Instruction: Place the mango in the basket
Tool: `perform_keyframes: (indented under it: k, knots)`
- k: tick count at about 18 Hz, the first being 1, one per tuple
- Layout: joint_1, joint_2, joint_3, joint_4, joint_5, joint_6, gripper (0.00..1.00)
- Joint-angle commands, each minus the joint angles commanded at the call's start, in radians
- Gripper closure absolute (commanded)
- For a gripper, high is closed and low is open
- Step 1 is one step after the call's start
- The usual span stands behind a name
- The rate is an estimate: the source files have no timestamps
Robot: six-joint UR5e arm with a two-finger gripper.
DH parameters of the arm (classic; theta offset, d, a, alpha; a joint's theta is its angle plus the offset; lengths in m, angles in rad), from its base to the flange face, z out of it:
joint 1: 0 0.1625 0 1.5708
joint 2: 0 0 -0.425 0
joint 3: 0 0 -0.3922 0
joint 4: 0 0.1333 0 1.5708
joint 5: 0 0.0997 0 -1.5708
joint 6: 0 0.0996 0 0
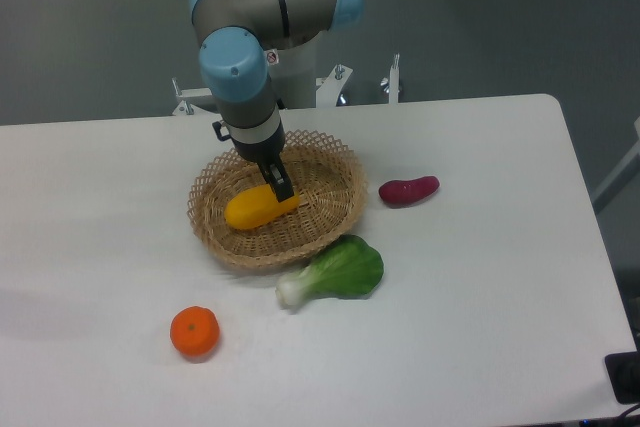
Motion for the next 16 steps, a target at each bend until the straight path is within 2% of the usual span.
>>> perform_keyframes:
  k: [6, 8, 9, 12, 16]
  knots:
    - [0.089, -0.031, 0.127, -0.011, 0.000, 0.006, 0.00]
    - [0.118, -0.057, 0.179, -0.012, -0.002, 0.012, 0.00]
    - [0.133, -0.075, 0.205, -0.012, -0.005, 0.012, 0.00]
    - [0.172, -0.187, 0.314, -0.012, 0.001, 0.009, 0.00]
    - [0.251, -0.262, 0.423, -0.015, -0.012, 0.014, 0.00]
